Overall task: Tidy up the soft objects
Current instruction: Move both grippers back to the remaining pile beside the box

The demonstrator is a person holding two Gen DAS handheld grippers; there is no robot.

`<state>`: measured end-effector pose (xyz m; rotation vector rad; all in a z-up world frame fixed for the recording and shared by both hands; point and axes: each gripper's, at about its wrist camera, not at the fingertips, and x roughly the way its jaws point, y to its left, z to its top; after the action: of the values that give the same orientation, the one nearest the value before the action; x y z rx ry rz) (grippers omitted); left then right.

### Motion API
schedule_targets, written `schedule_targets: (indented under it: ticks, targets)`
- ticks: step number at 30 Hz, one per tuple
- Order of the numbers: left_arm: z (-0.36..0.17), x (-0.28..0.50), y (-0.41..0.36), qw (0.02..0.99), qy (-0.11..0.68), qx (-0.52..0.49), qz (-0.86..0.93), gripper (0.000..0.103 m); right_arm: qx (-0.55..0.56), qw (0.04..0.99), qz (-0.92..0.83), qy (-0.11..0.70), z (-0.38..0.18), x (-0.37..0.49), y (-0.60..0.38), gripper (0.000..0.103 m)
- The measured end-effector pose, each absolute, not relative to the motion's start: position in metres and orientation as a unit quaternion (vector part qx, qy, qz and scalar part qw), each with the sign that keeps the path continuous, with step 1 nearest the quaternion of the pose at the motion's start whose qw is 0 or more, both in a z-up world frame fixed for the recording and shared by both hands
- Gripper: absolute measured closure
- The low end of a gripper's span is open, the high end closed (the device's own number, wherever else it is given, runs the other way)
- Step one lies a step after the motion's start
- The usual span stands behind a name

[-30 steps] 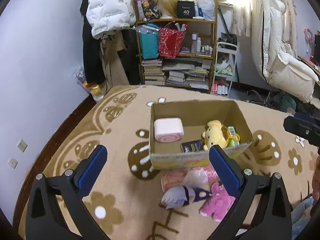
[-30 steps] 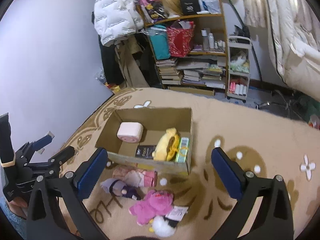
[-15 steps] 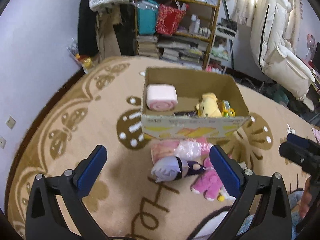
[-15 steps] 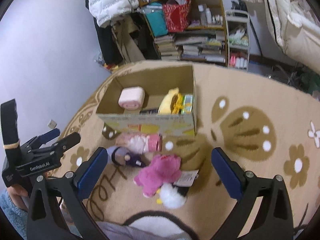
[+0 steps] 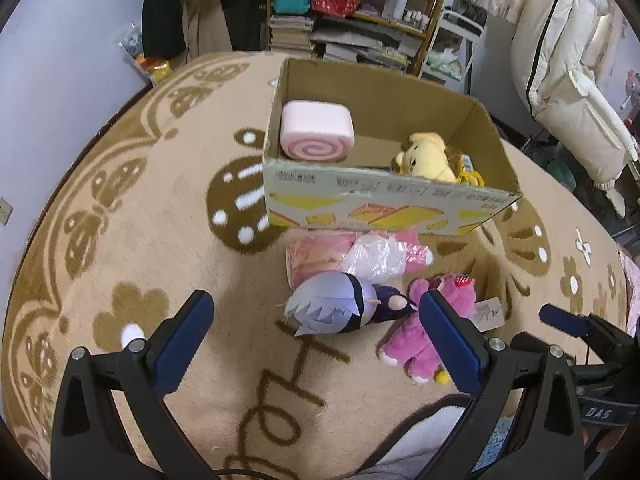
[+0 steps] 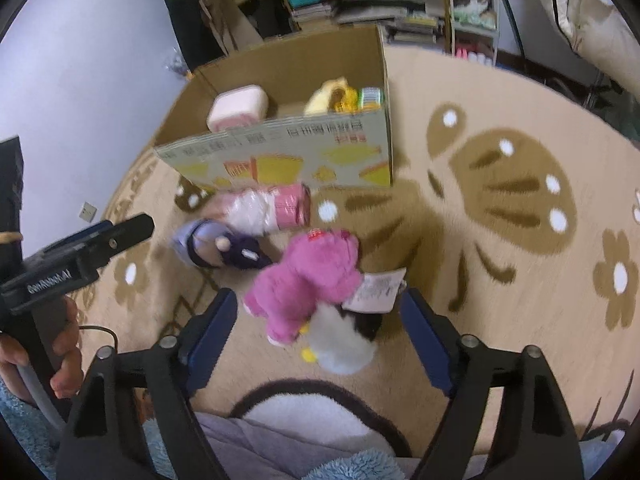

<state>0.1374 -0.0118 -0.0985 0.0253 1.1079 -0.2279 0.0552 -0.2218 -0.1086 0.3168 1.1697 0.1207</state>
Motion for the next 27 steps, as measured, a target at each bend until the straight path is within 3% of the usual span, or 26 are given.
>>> schedule_targets:
  ticks: [4, 8, 14, 17, 27]
  targets:
    - [-0.105, 0.140, -0.017, 0.835, 0.538, 0.011, -0.115, 0.001, 0.143, 0.803, 0.047, 0.576, -0.127, 0.057, -0.222, 0.022]
    - [-0.114, 0.142, -0.023, 0.827, 0.549, 0.021, -0.117, 0.001, 0.144, 0.784, 0.047, 0.602, -0.147, 0.058, -0.222, 0.032]
    - [-0.128, 0.146, -0.032, 0.818, 0.561, 0.033, -0.119, 0.001, 0.137, 0.761, 0.048, 0.632, -0.173, 0.062, -0.217, 0.034]
    - [-0.137, 0.147, -0.037, 0.813, 0.569, 0.042, -0.116, 0.002, 0.136, 0.750, 0.052, 0.645, -0.184, 0.064, -0.214, 0.051]
    - [-0.155, 0.152, -0.047, 0.804, 0.581, 0.051, -0.118, 0.002, 0.134, 0.745, 0.055, 0.652, -0.195, 0.069, -0.215, 0.054]
